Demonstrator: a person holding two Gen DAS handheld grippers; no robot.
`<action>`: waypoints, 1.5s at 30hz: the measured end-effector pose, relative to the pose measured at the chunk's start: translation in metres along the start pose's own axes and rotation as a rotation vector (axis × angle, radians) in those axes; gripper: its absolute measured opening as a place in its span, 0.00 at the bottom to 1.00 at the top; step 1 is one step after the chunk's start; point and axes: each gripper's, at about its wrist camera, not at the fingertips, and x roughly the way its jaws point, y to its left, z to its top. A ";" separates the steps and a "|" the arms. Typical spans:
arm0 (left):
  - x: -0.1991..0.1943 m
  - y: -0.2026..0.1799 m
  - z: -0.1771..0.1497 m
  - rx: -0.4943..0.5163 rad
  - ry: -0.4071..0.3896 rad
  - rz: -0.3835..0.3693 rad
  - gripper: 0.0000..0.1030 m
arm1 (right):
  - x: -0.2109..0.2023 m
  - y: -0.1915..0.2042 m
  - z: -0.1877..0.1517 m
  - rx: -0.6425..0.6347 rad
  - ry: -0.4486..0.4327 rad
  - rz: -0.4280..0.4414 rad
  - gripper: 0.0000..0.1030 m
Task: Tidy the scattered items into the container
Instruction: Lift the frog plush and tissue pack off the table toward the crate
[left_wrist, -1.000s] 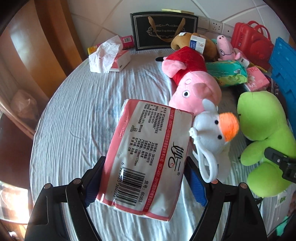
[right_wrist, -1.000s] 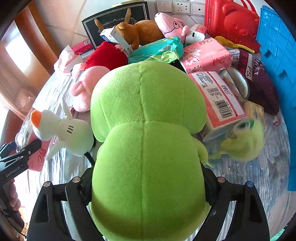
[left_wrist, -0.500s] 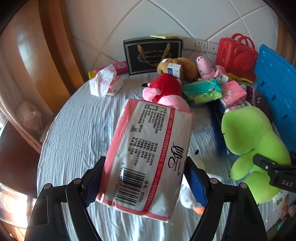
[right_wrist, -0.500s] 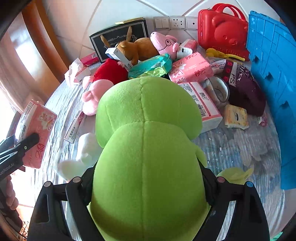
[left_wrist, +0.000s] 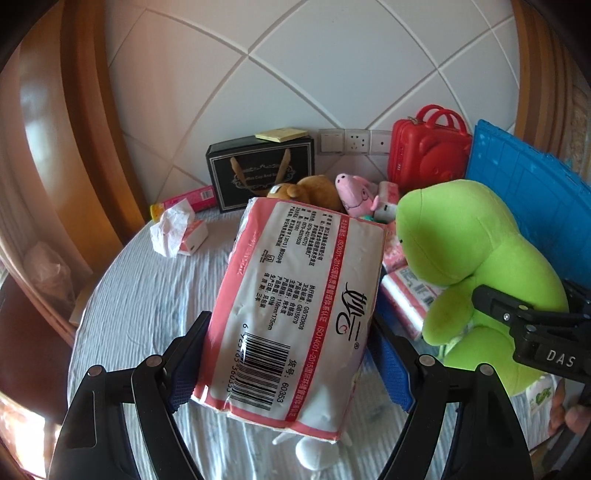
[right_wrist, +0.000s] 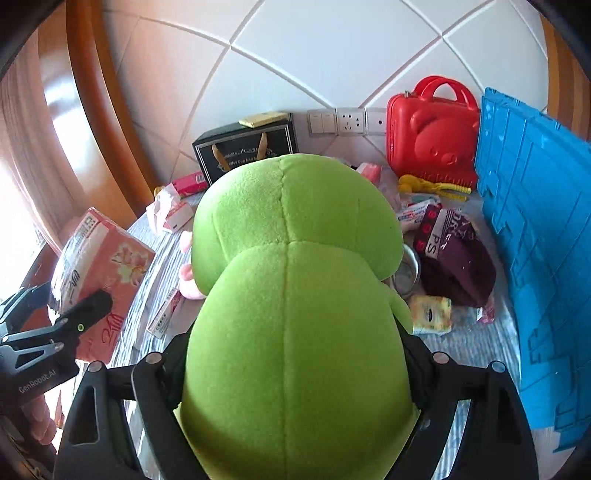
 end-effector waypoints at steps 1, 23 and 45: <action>-0.003 -0.006 0.005 0.000 -0.011 -0.003 0.79 | -0.006 -0.002 0.005 -0.004 -0.017 0.002 0.84; -0.056 -0.105 0.062 0.041 -0.176 -0.142 0.79 | -0.144 -0.055 0.073 -0.009 -0.331 -0.133 0.79; 0.037 -0.161 -0.045 0.006 0.170 -0.011 0.79 | -0.027 -0.136 -0.053 -0.004 0.154 -0.047 0.77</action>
